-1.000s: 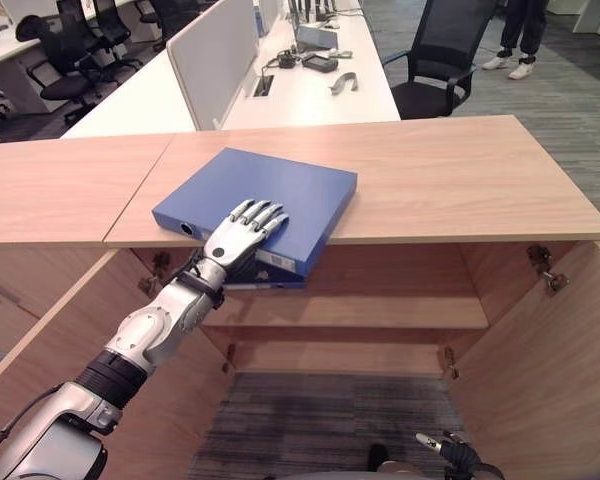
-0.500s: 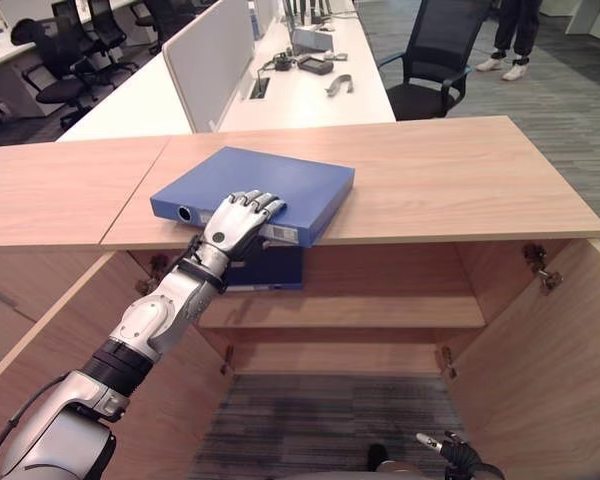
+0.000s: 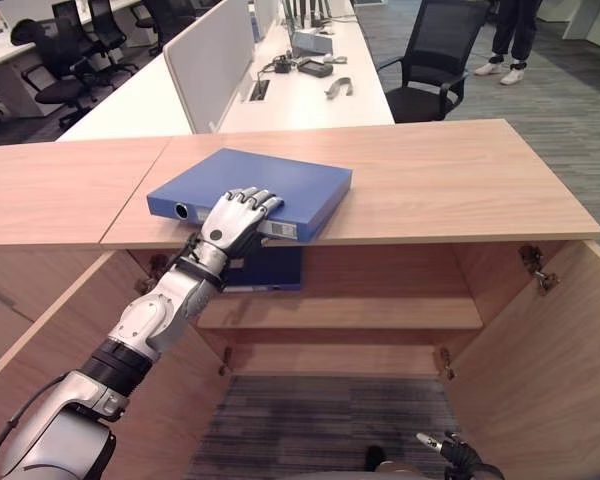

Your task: Put the empty folder in the office cabinet

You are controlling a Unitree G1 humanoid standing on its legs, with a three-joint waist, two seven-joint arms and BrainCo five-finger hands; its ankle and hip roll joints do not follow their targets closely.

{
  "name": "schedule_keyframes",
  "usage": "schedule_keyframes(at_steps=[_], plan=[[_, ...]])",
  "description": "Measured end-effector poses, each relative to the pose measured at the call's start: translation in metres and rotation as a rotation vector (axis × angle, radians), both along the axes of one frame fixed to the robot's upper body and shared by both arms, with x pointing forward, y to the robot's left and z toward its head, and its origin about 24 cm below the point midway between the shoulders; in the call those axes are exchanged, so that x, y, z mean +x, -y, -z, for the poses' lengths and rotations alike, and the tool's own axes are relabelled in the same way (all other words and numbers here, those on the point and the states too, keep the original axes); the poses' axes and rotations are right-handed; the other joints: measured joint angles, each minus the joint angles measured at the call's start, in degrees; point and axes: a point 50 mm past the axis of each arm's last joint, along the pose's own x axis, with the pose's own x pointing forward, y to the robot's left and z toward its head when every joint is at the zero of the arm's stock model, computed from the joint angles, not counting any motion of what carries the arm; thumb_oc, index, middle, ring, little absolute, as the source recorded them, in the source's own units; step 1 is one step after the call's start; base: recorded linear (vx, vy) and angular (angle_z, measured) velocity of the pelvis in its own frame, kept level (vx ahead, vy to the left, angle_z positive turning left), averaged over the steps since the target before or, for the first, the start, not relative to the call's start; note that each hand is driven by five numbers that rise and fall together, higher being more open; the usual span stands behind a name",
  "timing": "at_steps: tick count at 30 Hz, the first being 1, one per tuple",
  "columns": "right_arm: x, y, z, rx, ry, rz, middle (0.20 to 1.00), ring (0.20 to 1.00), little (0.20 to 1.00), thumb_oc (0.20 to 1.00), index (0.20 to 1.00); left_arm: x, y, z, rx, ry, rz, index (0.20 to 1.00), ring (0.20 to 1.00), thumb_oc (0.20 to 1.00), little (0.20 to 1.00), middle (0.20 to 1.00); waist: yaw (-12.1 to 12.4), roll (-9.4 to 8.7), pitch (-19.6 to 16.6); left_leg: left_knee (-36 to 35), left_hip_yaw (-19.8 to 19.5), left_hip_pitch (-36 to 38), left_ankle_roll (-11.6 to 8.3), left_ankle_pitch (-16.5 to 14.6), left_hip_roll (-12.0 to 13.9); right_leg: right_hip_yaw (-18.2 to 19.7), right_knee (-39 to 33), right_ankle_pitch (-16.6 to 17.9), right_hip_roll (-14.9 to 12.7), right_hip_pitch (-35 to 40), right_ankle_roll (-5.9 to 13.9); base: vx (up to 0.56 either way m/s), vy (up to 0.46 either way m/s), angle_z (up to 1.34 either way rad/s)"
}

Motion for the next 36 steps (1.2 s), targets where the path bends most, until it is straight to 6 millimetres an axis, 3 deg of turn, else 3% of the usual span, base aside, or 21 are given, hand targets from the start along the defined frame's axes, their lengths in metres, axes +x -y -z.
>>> schedule_keyframes(at_steps=[12,17,29,35,36], plan=[[0.004,-0.003,0.0,0.016,0.011,0.012,1.0,1.0,1.0,1.0,1.0,-0.002,-0.016,-0.045,-0.162,0.122,-0.016,0.2,0.2,0.2,0.2,0.2,0.43,0.08,-0.03,0.04,-0.06,0.11,-0.02,0.02,0.03,-0.08,0.0,-0.02,0.0,0.17,-0.1,0.0,0.0,0.0],[0.004,-0.004,0.001,0.018,0.007,0.013,1.0,1.0,1.0,1.0,1.0,-0.004,-0.019,-0.077,-0.175,0.221,0.009,0.2,0.2,0.2,0.2,0.2,1.46,0.13,-0.02,0.49,-0.2,0.08,-0.04,0.02,0.02,-0.23,0.0,-0.03,-0.04,0.26,-0.11,0.0,0.0,0.0],[0.01,-0.015,0.003,0.058,0.01,0.004,1.0,1.0,1.0,1.0,1.0,-0.029,-0.034,-0.129,-0.501,0.418,0.111,0.2,0.2,0.2,0.2,0.2,1.67,0.59,0.01,0.48,-0.75,-0.01,-0.05,0.03,0.01,-0.71,0.01,-0.14,-0.1,0.53,-0.26,0.0,0.0,0.01],[0.011,-0.015,0.003,0.061,0.011,0.001,1.0,1.0,1.0,1.0,1.0,-0.042,-0.029,-0.142,-0.739,0.402,0.292,0.2,0.2,0.2,0.2,0.2,2.3,1.23,-0.28,0.48,-1.44,0.03,-0.1,0.07,-0.02,-1.35,0.01,-0.22,-0.2,0.9,-0.33,-0.01,0.0,0.06],[0.011,-0.015,0.003,0.062,0.009,0.0,1.0,1.0,1.0,1.0,1.0,-0.045,-0.028,-0.144,-0.845,0.368,0.366,0.2,0.2,0.2,0.2,0.2,2.58,1.34,-0.34,0.48,-1.64,-0.01,-0.16,0.12,-0.02,-1.52,0.01,-0.22,-0.21,0.95,-0.34,-0.01,0.002,0.05]])
